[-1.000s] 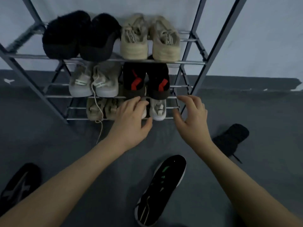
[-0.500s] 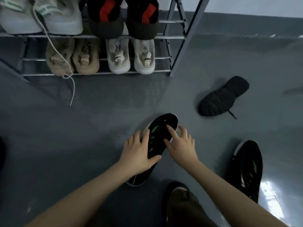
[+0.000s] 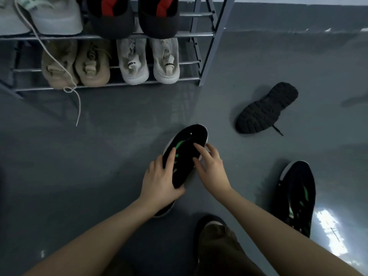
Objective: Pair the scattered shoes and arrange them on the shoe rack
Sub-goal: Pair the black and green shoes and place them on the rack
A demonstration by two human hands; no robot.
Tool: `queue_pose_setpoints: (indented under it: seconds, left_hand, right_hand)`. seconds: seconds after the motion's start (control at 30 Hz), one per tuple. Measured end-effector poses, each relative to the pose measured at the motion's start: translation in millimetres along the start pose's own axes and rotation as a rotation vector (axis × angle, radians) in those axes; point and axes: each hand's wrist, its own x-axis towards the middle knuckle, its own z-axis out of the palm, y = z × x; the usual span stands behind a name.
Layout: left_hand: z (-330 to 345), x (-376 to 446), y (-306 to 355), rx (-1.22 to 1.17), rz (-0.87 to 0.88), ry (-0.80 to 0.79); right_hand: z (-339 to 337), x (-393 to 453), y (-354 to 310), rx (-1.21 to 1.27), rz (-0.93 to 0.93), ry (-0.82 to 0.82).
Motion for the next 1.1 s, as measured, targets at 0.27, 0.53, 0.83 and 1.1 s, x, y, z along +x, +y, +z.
queue_pose_setpoints:
  seconds: [0.27, 0.53, 0.83, 1.1]
  left_hand:
    - [-27, 42, 40, -0.121, 0.083, 0.106]
    - [-11, 82, 79, -0.12, 0.133, 0.098]
    - [28, 59, 138, -0.117, 0.26, 0.001]
    - [38, 26, 163, -0.086, 0.366, -0.083]
  right_hand:
    - [-61, 30, 26, 0.027, -0.008, 0.229]
    - [-103, 45, 96, -0.402, 0.502, 0.234]
    - [-106, -75, 107, -0.462, 0.532, 0.193]
    - [-110, -131, 138, -0.502, 0.814, 0.094]
